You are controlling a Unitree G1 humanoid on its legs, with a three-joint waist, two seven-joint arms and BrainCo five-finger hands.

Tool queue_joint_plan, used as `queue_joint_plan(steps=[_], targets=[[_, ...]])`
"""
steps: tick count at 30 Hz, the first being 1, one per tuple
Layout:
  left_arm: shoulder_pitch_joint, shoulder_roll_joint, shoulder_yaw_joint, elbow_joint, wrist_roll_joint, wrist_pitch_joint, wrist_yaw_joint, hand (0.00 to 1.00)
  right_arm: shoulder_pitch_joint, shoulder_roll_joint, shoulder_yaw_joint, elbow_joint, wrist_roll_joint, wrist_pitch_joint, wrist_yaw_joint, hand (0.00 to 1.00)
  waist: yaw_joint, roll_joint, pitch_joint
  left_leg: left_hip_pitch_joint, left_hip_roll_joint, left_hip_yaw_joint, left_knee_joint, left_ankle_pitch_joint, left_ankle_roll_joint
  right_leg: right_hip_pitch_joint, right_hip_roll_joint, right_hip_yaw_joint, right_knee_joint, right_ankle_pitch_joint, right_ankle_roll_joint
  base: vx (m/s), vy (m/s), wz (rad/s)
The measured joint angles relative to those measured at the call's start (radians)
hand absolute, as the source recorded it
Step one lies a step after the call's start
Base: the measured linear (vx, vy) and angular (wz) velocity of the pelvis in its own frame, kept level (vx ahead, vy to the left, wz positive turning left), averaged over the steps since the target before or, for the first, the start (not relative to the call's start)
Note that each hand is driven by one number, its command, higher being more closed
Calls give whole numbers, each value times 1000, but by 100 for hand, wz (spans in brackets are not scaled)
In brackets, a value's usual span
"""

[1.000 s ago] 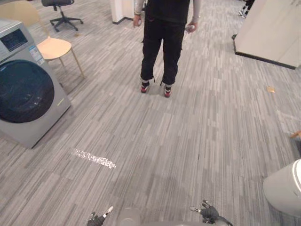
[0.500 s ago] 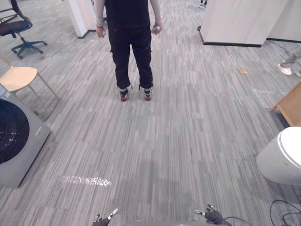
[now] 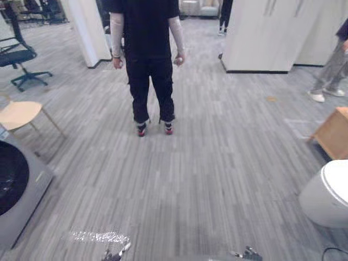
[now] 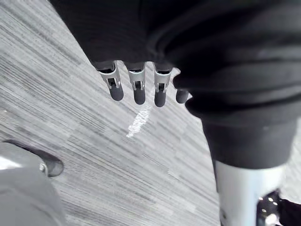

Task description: Organize washtable

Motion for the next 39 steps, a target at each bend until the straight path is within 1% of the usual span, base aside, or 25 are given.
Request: queue_joint_plan(steps=[4, 6, 7, 8, 11, 13, 16, 22, 23, 24, 25, 26, 27, 28, 29, 30, 31, 32, 33, 34, 35, 36, 37, 38, 39], targets=[[17, 5, -11, 1, -1, 10, -2, 0, -3, 25, -2, 6, 1, 0, -1, 0, 0, -25, 2, 10, -17, 0, -17, 3, 1, -3, 15, -3, -10, -37, -22, 41, 7, -10], [9, 6, -11, 2, -1, 10, -2, 0, -4, 28, -2, 7, 2, 0, -1, 0, 0, -31, 2, 18, -23, 0, -32, 15, -9, -1, 15, -6, -10, -97, -34, 4, -134, 2], [2, 10, -10, 2, -1, 9, -2, 0, -6, 30, -3, 6, 3, 0, -1, 0, -3, -35, 4, 14, -25, -13, -34, 20, -14, 0, 15, -5, -7, -139, -26, -2, -183, 16], [-3, 13, -9, 4, -1, 10, -2, 0, -7, 30, -5, 6, 3, 0, 0, 0, -7, -39, 9, 11, -23, -25, -31, 21, -16, 0, 19, -9, 0, -151, -8, -20, -179, 35], [-20, -3, -4, 3, -2, 9, -2, 0, -22, 13, -11, 7, 7, 0, -2, 0, -19, -19, 35, 6, 13, -71, 7, 8, -34, 0, 53, -35, 71, -200, -31, -42, -161, 32], [-16, -12, 6, 2, -6, 10, -1, 0, -28, 8, -12, 5, 11, 0, -2, 0, -20, -10, 43, -14, 57, -80, 29, -9, -61, -16, 94, -39, 90, -210, -39, -23, -164, 3], [-14, -10, 30, 2, -21, 10, -1, 0, -32, 10, -30, 5, 12, 0, -4, 0, -24, -16, 54, -17, 84, -80, 28, -16, -73, -21, 120, -43, 94, -211, -41, 49, -99, -6], [-37, 1, 26, 0, -21, 10, -1, 0, -26, 9, -37, 3, 13, 0, -5, 0, -30, -28, 80, -9, 70, -109, 37, -16, -73, 37, 112, -85, 75, -211, -41, 91, 2, 21], [-39, 1, 24, -5, -21, 9, -1, 0, -21, 10, -41, 5, 13, 0, -5, 0, -28, -31, 90, -10, 66, -113, 72, -18, -73, 56, 109, -90, 76, -210, -41, 79, 59, 45], [-46, 0, 24, -7, -21, 9, -1, 0, -18, 11, -41, 5, 13, -1, -4, 0, -27, -23, 108, -48, 63, -123, 176, -26, -74, 76, 109, -102, 80, -210, -41, 49, 53, 38], [-50, 0, 24, -10, -21, 9, -1, 0, -18, 11, -41, 5, 13, -1, -4, 0, -25, -26, 115, -84, 62, -132, 257, -26, -75, 86, 112, -110, 80, -211, -42, -14, 25, 24], [-41, -8, 37, -31, -21, 9, -1, 0, -17, 4, -37, 3, 13, -1, -3, 0, -19, -15, 120, -171, 72, -139, 431, -23, -73, 90, 128, -117, 84, -226, -64, 0, 0, 0], [-28, -21, 42, -49, -21, 9, -1, 0, -17, -6, -29, -1, 13, -2, -4, 0, -18, 4, 126, -244, 94, -141, 577, -16, -81, 97, 150, -117, 82, -259, -68, 2, 14, -11], [-24, -25, 46, -46, -21, 11, -1, 0, -17, -10, -28, -7, 14, -2, -2, 0, -20, 15, 133, -269, 107, -144, 633, -6, -95, 109, 162, -117, 75, -268, -67, 27, 20, -4], [-21, -29, 61, -45, -23, 14, -1, 0, -4, -12, -31, -18, 13, -1, -6, 0, -24, 23, 140, -310, 125, -138, 708, 43, -119, 126, 169, -114, 64, -270, -75, 29, 43, 5], [-21, -26, 74, -43, -22, 14, -2, 0, 6, -3, -31, -17, 9, 4, -6, 0, -20, -2, 147, -358, 128, -118, 767, 84, -112, 139, 154, -113, 60, -272, -82, 38, 48, 3], [-18, -31, 76, -43, -23, 14, -2, 0, 8, -2, -31, -16, 6, 9, -7, 0, -13, -4, 148, -366, 128, -101, 757, 52, -102, 142, 147, -108, 60, -273, -83, 68, 75, -12], [-9, -36, 79, -40, -22, 15, -2, 0, 1, -9, -31, -16, 1, 10, -7, 0, -13, -6, 149, -382, 126, -80, 690, -12, -96, 141, 140, -100, 60, -271, -82, 75, 64, -20], [-8, -41, 78, -37, -22, 16, -4, 0, -9, -15, -32, -15, 0, 10, -7, 0, -9, 4, 155, -394, 119, -73, 602, -19, -93, 135, 133, -94, 58, -271, -82, 117, 166, -42], [0, -48, 79, -36, -22, 19, -4, 0, -19, -21, -34, -15, 0, 9, -6, 0, 4, 12, 157, -397, 114, -77, 439, -11, -91, 121, 126, -74, 49, -279, -82, 81, 136, -43], [7, -50, 78, -36, -22, 21, -4, 0, -22, -22, -33, -15, 0, 9, -6, 0, 5, 14, 157, -396, 110, -85, 358, -11, -90, 119, 123, -69, 42, -285, -74, 173, 249, -41], [20, -48, 79, -31, -23, 24, -4, 0, -23, -21, -31, -14, 0, 9, -8, 0, 5, 11, 158, -398, 106, -85, 281, 39, -77, 123, 112, -56, 42, -306, -49, 232, 239, -25], [32, -36, 80, -26, -23, 28, -3, 0, -23, -7, -29, -13, 1, 10, -10, 0, 14, -3, 150, -409, 80, -57, 319, 29, -44, 123, 83, -34, 44, -331, -58, 305, 282, -21], [31, -33, 80, -23, -23, 28, -3, 0, -24, 2, -29, -14, 0, 10, -9, 0, 16, -20, 142, -419, 70, -49, 348, -3, -41, 118, 75, -21, 43, -339, -65, 339, 222, -17], [26, -25, 80, -24, -23, 28, -4, 0, -21, 13, -32, -13, 0, 9, -4, 0, 24, -40, 130, -461, 51, -47, 430, -65, -24, 112, 62, -11, 56, -346, -74, 373, 245, -1]])
